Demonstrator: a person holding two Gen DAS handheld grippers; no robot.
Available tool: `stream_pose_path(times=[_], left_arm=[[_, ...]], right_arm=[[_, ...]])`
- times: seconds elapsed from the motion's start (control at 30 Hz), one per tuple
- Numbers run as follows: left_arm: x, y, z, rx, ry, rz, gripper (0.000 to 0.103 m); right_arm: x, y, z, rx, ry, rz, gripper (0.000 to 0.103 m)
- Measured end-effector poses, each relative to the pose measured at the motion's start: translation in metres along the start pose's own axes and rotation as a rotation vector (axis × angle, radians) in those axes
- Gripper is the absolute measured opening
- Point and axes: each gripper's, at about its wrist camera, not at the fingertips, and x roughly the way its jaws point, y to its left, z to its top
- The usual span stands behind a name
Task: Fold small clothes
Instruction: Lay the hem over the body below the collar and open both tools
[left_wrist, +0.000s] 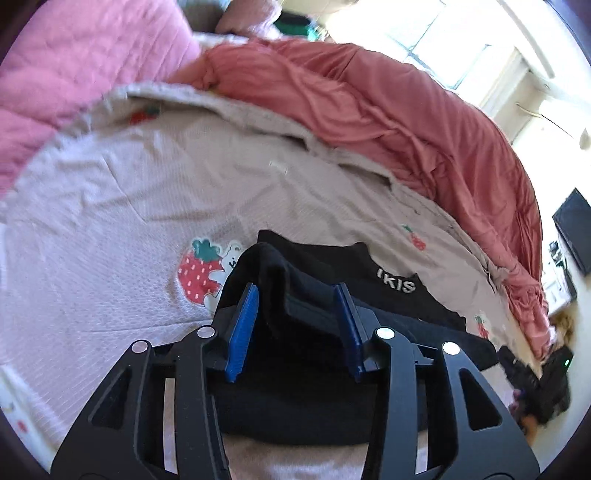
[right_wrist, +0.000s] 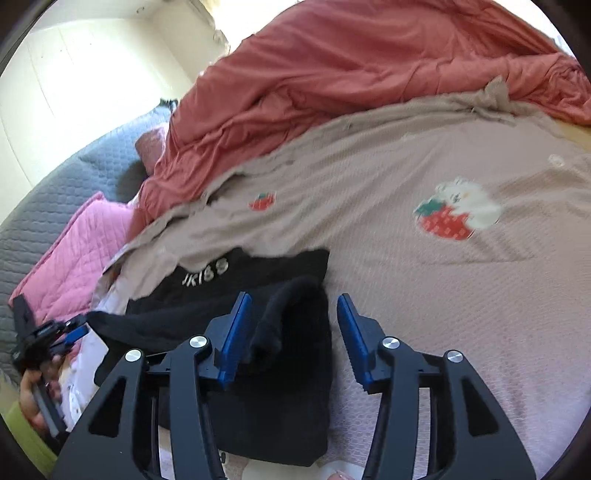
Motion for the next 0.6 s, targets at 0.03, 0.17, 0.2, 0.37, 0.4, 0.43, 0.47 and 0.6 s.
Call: stream_pose_path(times=[0.03, 0.17, 0.2, 0.37, 0.4, 0.43, 0.47, 0.6], left_arm=[[-0.009, -0.007, -0.006, 0.032, -0.007, 0.004, 0.034], [-0.011, -0.029, -0.031, 0.122, 0.063, 0.018, 0.035], [-0.007, -0.034, -0.041, 0.146, 0.09, 0.023, 0.035], [0.024, -0.052, -0.067, 0.246, 0.161, 0.056, 0.035], [0.031, -0.056, -0.068, 0.255, 0.17, 0.054, 0.035], [0.038, -0.062, -0.067, 0.276, 0.179, 0.057, 0.035], [0.044, -0.066, -0.067, 0.293, 0.188, 0.064, 0.035], [0.072, -0.089, -0.064, 0.368, 0.225, 0.079, 0.045]], right_arm=[[-0.005, 0.007, 0.0, -0.026, -0.007, 0.024, 0.048], [-0.01, 0.056, -0.015, -0.244, 0.051, 0.122, 0.049], [-0.007, 0.071, -0.025, -0.317, 0.097, 0.142, 0.05], [0.021, 0.112, -0.063, -0.537, 0.246, 0.104, 0.05], [0.027, 0.114, -0.066, -0.55, 0.262, 0.091, 0.05], [0.033, 0.115, -0.069, -0.559, 0.273, 0.079, 0.05], [0.041, 0.113, -0.071, -0.559, 0.284, 0.05, 0.05], [0.056, 0.105, -0.071, -0.509, 0.286, 0.018, 0.05]])
